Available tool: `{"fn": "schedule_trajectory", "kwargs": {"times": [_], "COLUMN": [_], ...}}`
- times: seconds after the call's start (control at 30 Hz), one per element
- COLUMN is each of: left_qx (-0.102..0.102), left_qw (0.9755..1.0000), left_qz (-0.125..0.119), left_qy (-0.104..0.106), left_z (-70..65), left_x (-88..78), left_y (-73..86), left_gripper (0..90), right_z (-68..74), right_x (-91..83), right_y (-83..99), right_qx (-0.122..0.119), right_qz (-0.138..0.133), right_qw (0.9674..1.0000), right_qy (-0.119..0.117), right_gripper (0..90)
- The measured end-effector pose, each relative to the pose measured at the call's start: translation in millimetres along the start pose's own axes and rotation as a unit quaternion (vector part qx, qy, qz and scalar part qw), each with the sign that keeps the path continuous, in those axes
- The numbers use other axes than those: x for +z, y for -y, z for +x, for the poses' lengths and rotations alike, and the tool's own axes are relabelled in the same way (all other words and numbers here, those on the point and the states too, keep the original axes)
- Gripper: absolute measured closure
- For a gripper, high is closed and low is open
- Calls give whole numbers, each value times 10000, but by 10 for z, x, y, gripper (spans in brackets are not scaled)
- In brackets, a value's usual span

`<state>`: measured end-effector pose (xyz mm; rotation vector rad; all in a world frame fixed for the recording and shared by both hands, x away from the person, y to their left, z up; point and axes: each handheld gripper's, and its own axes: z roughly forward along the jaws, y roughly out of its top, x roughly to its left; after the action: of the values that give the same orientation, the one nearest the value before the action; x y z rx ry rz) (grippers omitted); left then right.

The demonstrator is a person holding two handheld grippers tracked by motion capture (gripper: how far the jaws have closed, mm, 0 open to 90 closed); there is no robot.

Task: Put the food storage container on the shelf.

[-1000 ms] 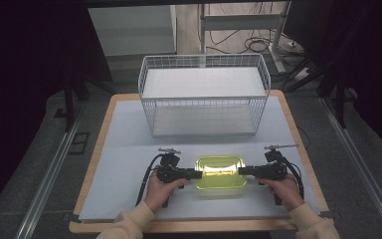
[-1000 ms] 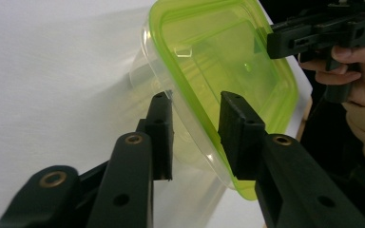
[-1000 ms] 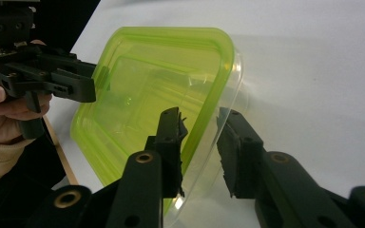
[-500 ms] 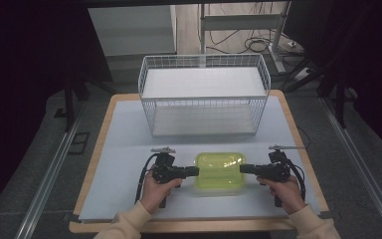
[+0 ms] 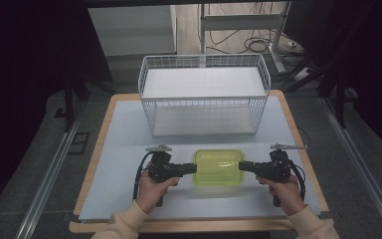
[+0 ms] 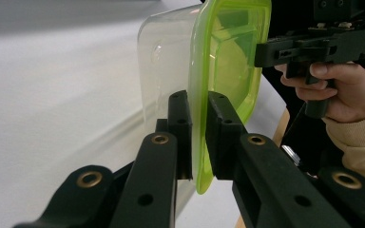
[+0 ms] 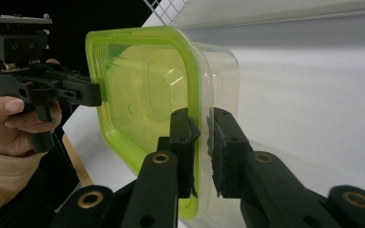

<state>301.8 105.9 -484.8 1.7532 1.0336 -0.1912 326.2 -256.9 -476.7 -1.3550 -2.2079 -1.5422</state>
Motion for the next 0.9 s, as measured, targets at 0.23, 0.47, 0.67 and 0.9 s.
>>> {"fn": "schedule_trajectory", "kwargs": {"times": [0.23,0.47,0.67,0.9], "left_qx": [101,229,279,325], "left_qw": [9999,9995,9992,9990], "left_qz": [-101,-225,-265,-280], "left_qy": [4,-21,-75,-104], "left_z": [-21,-86,-144,-172], "left_x": [-129,-247,-311,-364], "left_y": [-102,-254,-347,-421], "left_gripper": [820,819,819,819], "right_z": [93,248,337,362], "right_x": [8,-46,-85,-93], "right_y": [-95,-294,-401,-467], "right_qx": [-151,-421,-477,-488], "right_qz": [-105,-236,-296,-348], "right_qw": [9998,9988,9984,9982], "right_qy": [-22,-2,10,-24], "right_gripper": [804,804,805,805]}}
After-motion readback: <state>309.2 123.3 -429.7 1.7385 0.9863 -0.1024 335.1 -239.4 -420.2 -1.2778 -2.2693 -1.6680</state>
